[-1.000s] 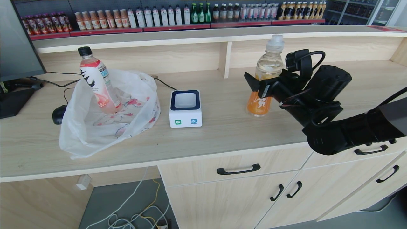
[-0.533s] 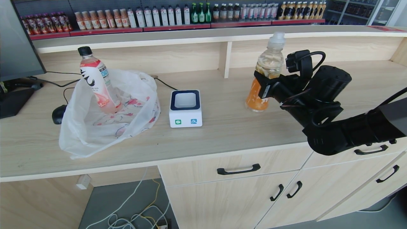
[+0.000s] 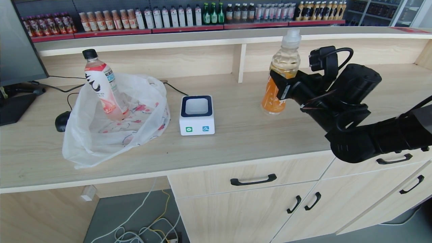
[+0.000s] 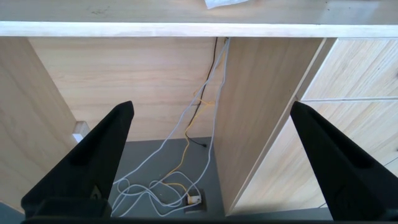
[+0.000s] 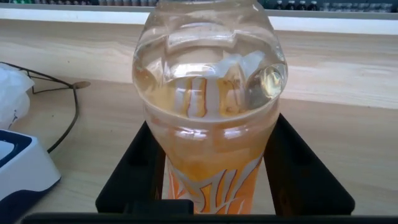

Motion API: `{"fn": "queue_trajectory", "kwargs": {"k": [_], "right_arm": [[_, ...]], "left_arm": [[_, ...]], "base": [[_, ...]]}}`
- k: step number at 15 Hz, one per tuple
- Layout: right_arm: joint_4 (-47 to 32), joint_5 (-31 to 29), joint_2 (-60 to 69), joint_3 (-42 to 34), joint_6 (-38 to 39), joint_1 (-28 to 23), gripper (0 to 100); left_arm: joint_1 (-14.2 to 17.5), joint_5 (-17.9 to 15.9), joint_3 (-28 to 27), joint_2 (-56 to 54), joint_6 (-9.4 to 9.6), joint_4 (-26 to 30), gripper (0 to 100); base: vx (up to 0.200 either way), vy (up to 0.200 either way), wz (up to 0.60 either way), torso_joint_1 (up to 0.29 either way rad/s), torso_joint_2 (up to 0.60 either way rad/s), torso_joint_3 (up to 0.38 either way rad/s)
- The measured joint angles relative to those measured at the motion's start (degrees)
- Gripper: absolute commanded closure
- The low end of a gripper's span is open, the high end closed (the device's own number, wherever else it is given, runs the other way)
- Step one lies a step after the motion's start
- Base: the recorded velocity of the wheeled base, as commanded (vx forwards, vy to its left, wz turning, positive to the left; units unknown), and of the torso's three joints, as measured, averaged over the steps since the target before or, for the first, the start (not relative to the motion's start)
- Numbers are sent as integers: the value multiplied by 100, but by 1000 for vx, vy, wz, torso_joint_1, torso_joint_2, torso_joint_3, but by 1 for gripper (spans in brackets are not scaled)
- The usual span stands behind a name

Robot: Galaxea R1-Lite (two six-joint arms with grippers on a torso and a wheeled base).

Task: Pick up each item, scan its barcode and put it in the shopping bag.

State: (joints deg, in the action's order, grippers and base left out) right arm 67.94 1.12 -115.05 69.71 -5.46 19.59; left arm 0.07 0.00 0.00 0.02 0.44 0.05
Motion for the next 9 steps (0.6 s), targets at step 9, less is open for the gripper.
{"fn": "queue_trajectory", "kwargs": {"k": [9], "right_arm": [[35, -394, 780, -764, -94, 595, 100]], "left_arm": [[0, 0, 0, 0, 0, 5, 0]], "base": [[0, 0, 0, 0, 0, 0]]}}
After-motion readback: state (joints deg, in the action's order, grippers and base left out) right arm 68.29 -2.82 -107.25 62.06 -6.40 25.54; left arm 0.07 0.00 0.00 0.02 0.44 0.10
